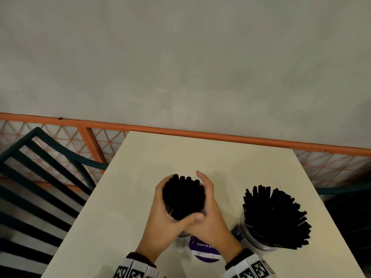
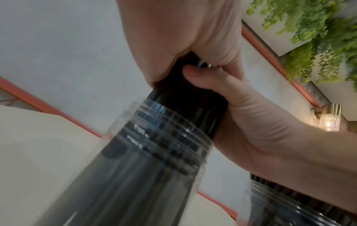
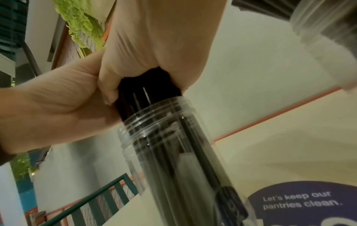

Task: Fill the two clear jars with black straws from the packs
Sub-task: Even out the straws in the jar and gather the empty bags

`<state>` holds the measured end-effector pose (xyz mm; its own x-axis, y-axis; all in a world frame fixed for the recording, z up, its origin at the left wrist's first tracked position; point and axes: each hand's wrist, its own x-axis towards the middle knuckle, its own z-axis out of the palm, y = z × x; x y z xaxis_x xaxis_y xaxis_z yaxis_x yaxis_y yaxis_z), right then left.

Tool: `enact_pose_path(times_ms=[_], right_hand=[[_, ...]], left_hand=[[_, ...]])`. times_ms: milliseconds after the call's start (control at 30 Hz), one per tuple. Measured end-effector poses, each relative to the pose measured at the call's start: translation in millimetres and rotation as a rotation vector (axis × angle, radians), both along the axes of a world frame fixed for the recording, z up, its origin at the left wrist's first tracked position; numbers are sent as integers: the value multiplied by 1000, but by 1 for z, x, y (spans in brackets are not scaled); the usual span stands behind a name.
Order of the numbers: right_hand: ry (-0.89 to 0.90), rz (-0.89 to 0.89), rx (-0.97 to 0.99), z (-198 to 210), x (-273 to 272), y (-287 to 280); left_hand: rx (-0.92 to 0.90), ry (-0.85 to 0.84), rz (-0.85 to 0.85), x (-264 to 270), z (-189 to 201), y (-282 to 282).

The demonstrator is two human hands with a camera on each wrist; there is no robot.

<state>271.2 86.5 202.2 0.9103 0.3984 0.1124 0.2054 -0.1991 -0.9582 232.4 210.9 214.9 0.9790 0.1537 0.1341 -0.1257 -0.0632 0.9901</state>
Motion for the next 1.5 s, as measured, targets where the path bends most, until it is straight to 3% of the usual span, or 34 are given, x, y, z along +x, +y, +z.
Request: enact_pose_path(times_ms=[233,367,600,867,1033,1200,1333,1500], right_hand=[[48,40,-70,-12,0,-25],[87,129,-43,-12,0,-13],[67,66,-40,0,2,4],[156,45,-84,-22,-3,-11],[205,-77,-198,-36,-37,-38],[258,-167,-321,-49,-93,-51],[106,-55,-424,-42,-137,-41],[-37,103,-471,-34,-173,-15]], left_hand=[[159,87,-138,-4,-9,29],[97,123,-180,0,-8,22],[88,60,-4,1,-9,0],[5,159,-55,-11,-4,10],[133,232,29,-37,0,29],[227,361,-26,-80,15,31],[398,330,45,-127,21,49],[625,327,271,-183,6,64]])
